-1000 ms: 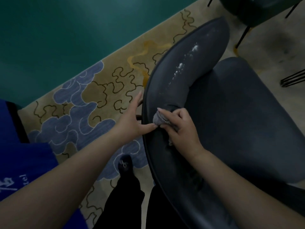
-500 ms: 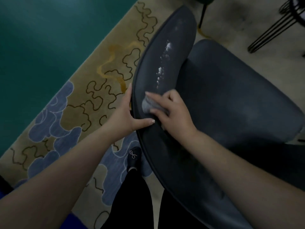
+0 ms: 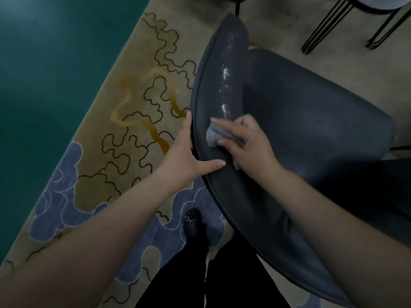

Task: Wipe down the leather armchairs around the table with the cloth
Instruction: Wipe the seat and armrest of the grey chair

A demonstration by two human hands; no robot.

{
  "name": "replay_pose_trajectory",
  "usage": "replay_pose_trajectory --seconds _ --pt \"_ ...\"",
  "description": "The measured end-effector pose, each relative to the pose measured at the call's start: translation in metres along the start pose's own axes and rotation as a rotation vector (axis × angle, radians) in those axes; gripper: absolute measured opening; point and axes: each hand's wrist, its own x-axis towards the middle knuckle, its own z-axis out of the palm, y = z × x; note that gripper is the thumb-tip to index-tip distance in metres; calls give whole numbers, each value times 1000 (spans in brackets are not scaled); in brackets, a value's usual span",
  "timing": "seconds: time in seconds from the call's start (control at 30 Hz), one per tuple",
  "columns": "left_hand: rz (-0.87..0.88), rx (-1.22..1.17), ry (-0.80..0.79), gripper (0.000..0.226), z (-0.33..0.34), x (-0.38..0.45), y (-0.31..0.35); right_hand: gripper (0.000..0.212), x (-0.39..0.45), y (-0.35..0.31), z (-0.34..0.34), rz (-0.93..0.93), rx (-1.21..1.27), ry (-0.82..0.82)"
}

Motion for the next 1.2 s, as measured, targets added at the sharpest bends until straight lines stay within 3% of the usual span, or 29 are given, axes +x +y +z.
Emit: replay_pose_trajectory --seconds 0.13,0.4,0.7,0.87,1.0,1.2 --pt "0 -29 -26 131 -4 11 -1 45 -4 0 2 -59 -87 14" --pt "4 9 -30 126 -18 46 13 38 108 22 6 -14 -194 200" --pt "10 97 -90 123 -35 81 33 42 42 29 2 -56 5 131" --pt "-6 57 -108 120 -40 91 30 39 119 36 2 -120 -169 178" --pt "-3 51 -93 119 -42 109 30 38 170 42 -1 -16 -176 252" --pt "38 65 -153 116 -51 144 32 43 116 38 4 45 -15 222"
